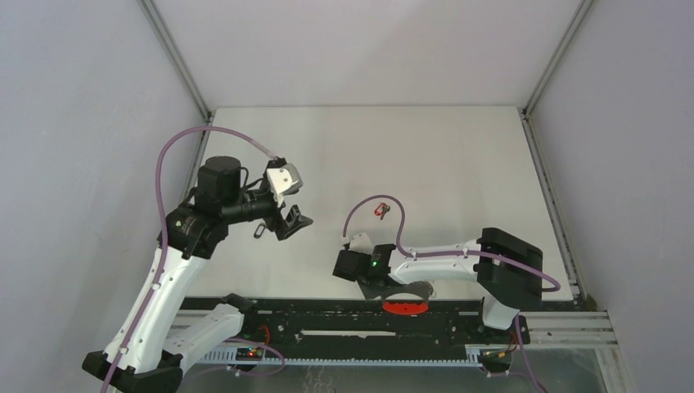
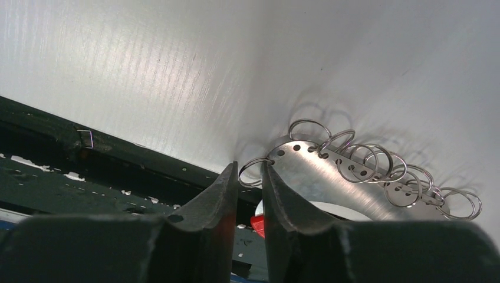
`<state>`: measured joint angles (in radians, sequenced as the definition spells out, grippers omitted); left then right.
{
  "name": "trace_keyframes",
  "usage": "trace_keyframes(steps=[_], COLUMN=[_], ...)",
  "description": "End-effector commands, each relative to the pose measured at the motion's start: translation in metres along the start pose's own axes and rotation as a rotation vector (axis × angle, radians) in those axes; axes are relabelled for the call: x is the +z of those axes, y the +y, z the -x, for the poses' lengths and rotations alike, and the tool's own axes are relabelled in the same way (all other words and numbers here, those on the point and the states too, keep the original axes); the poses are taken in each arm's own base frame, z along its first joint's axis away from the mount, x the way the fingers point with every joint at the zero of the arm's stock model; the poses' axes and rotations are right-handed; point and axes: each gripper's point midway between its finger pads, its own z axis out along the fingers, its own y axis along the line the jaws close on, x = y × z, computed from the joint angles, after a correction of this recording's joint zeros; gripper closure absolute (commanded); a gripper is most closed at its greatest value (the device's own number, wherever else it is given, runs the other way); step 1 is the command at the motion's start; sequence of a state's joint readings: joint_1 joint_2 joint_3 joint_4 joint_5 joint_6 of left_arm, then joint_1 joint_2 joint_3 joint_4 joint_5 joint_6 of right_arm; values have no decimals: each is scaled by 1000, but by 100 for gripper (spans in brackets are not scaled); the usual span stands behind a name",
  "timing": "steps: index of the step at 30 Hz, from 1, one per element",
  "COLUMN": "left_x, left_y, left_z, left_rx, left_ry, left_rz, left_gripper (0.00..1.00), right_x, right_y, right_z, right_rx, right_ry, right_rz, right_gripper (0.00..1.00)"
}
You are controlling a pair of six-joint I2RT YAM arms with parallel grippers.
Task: Put the keys on the keyring
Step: Pick up the keyring from the center of the board, then adjust the keyring.
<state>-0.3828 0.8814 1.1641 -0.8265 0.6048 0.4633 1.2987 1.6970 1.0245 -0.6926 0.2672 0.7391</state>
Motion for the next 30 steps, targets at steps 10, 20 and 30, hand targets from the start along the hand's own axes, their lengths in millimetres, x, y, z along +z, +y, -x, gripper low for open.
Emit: trace_keyframes(steps=[10,20,30], left_x=[-9,-5,10], left_y=[2,-30,-85], left_z=[11,-27,-53], left_rx=[38,152,334], left_ry=[-30,-18,-67], left_rz=[29,-104,-321], left_gripper=[15,16,17], right_x=[-15,-114,-177], right_y=[9,45,66], right_z=[21,85,97], right_rx=[30,6,-86], right_ry=[-90,-289,-376], right_rz=[25,541,963], right_gripper=[100,100,100])
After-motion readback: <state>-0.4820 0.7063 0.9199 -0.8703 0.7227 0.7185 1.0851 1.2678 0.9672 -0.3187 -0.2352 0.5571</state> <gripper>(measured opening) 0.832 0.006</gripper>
